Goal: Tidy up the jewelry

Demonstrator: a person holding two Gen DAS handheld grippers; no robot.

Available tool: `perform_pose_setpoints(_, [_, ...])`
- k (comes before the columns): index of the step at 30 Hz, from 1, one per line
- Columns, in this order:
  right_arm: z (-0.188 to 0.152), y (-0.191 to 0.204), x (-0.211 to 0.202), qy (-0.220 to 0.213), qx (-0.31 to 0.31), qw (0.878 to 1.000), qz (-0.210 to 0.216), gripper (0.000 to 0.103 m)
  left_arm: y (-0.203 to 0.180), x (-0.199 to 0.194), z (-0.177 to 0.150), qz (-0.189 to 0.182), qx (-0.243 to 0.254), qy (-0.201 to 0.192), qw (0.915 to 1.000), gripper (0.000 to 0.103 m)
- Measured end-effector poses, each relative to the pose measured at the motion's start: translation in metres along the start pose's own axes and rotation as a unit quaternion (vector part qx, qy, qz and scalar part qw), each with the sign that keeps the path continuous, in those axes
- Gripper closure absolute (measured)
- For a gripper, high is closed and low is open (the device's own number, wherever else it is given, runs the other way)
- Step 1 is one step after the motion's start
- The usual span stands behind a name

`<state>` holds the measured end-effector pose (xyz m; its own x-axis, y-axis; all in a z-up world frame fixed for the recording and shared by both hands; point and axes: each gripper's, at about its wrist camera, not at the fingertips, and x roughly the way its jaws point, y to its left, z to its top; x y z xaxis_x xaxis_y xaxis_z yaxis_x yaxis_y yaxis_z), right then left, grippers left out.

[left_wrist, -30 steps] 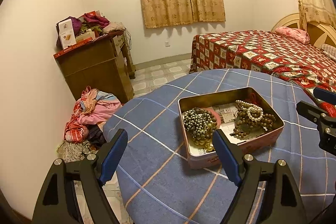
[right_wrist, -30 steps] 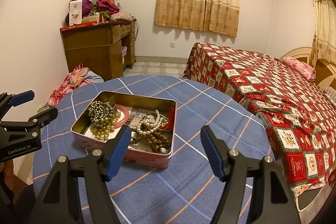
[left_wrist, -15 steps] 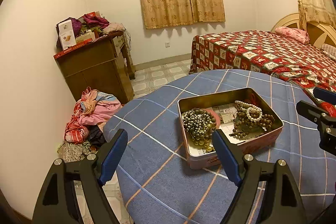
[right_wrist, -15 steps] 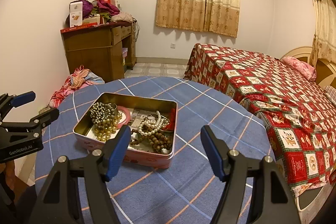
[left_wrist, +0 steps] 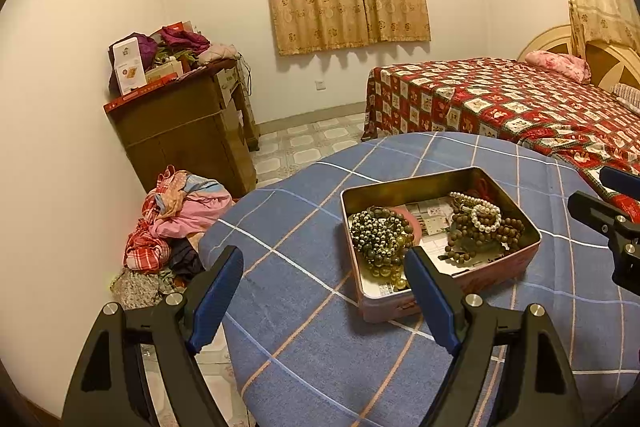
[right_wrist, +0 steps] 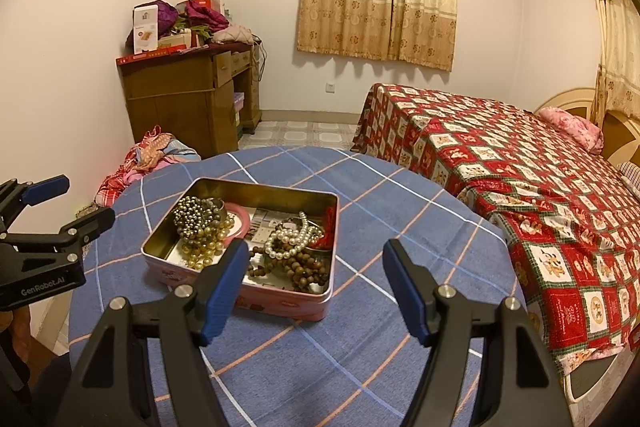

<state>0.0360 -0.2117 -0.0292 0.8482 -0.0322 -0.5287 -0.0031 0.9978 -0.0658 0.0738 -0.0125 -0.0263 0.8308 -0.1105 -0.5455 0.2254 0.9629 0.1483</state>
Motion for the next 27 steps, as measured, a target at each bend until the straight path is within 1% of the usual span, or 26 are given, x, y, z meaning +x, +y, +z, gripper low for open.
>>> perform_pose_setpoints(11, [0.003, 0.007, -0.001, -0.003, -0.002, 1.0, 0.001, 0.03, 0.0, -0.001, 0.003, -0.003, 0.002, -0.003, 1.0, 0.02])
perform_pose_setpoints(14, [0.004, 0.008, -0.001, -0.004, -0.002, 1.0, 0.002, 0.03, 0.0, -0.001, 0.003, 0.002, 0.001, -0.003, 1.0, 0.02])
perform_pose_setpoints(19, [0.006, 0.009, -0.001, -0.006, -0.001, 1.0, 0.002, 0.03, -0.002, 0.001, 0.003, 0.022, 0.004, -0.001, 0.9998, 0.02])
perform_pose_setpoints(23, [0.008, 0.01, 0.0, -0.007, -0.002, 1.0, 0.004, 0.03, -0.003, -0.002, 0.0, 0.03, 0.012, -0.012, 0.9994, 0.02])
perform_pose_setpoints(27, [0.007, 0.008, -0.001, -0.006, -0.001, 1.0, 0.003, 0.028, -0.002, -0.002, 0.0, 0.025, 0.009, -0.011, 0.9996, 0.02])
